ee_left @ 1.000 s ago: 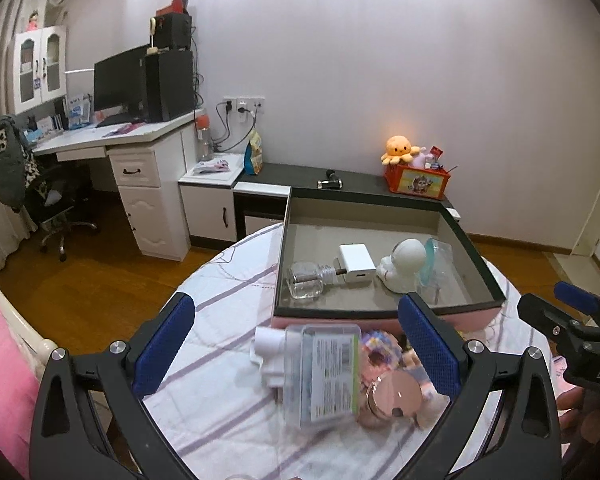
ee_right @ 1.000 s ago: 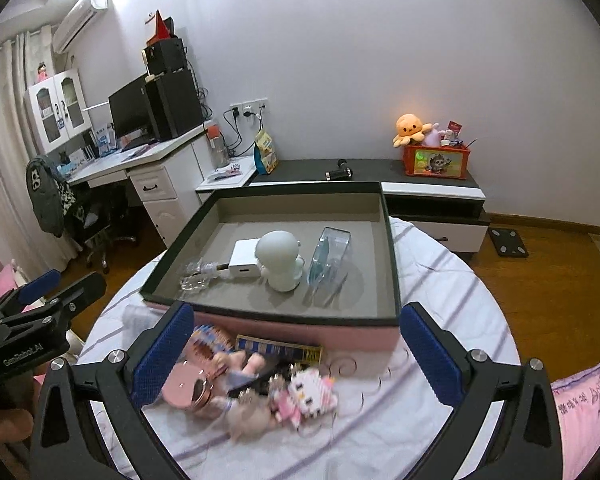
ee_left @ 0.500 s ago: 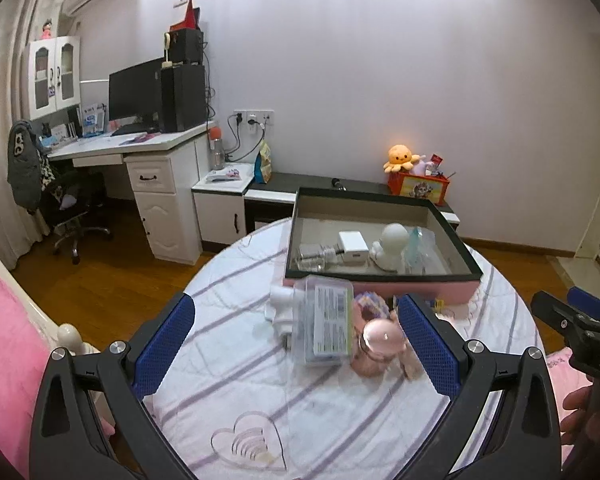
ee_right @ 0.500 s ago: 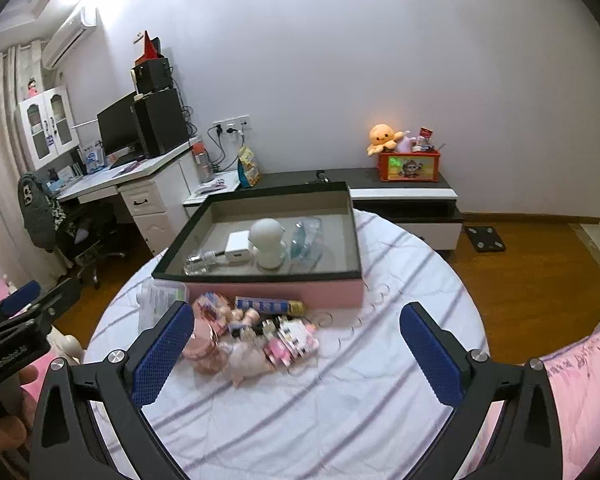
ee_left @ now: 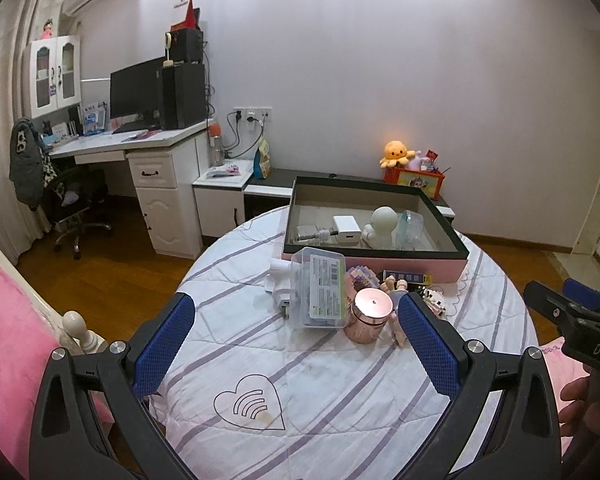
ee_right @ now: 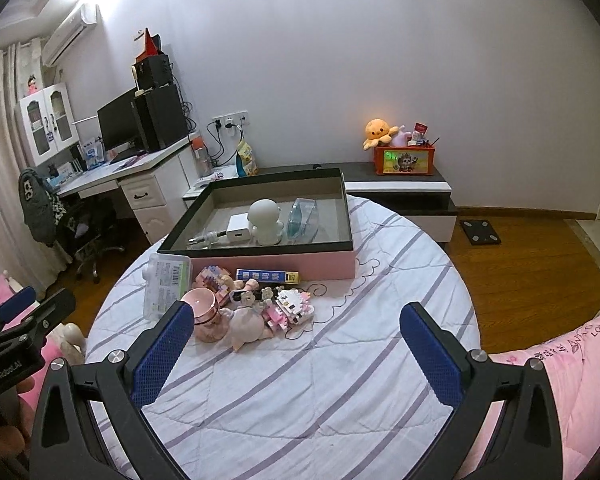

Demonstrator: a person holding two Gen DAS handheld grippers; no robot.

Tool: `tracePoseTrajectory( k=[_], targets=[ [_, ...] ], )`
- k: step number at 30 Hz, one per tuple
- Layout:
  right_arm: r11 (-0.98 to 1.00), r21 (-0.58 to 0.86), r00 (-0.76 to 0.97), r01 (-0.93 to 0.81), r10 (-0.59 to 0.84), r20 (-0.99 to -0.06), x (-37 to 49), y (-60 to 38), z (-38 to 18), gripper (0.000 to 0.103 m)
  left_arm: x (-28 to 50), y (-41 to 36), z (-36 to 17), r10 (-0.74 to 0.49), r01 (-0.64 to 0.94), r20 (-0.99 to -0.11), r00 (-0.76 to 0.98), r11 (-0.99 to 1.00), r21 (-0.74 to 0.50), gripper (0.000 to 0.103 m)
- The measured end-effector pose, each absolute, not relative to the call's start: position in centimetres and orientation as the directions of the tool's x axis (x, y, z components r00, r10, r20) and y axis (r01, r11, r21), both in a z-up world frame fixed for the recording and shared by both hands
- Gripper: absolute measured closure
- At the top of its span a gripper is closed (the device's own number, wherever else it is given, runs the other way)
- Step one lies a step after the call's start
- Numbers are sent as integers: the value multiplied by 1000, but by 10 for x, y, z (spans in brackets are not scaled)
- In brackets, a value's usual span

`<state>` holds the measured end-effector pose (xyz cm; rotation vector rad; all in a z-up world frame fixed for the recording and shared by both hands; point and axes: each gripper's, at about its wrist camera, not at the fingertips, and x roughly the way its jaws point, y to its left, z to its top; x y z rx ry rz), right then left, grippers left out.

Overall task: Organize rigid objects
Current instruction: 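Withdraw both tools from the box back over the table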

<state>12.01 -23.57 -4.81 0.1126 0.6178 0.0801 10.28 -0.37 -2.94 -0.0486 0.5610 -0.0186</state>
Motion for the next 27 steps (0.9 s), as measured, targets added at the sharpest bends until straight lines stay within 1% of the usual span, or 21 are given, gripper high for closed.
tracePoseTrajectory(
  k=[14,20,27],
  targets=[
    [992,116,815,-48,106,-570,112,-230,-45,0,98,-2,-27,-31,-3,-536,844,998,-63,0],
    [993,111,804,-47,104,-586,117,-230,-50,0,105,-1,-33,-34,-3,-561,827,998,-64,0],
    [993,105,778,-51,106,-619,129,-231,-63,0,121,2,-52,-34,-9,-601,799,998,-68,0]
  ],
)
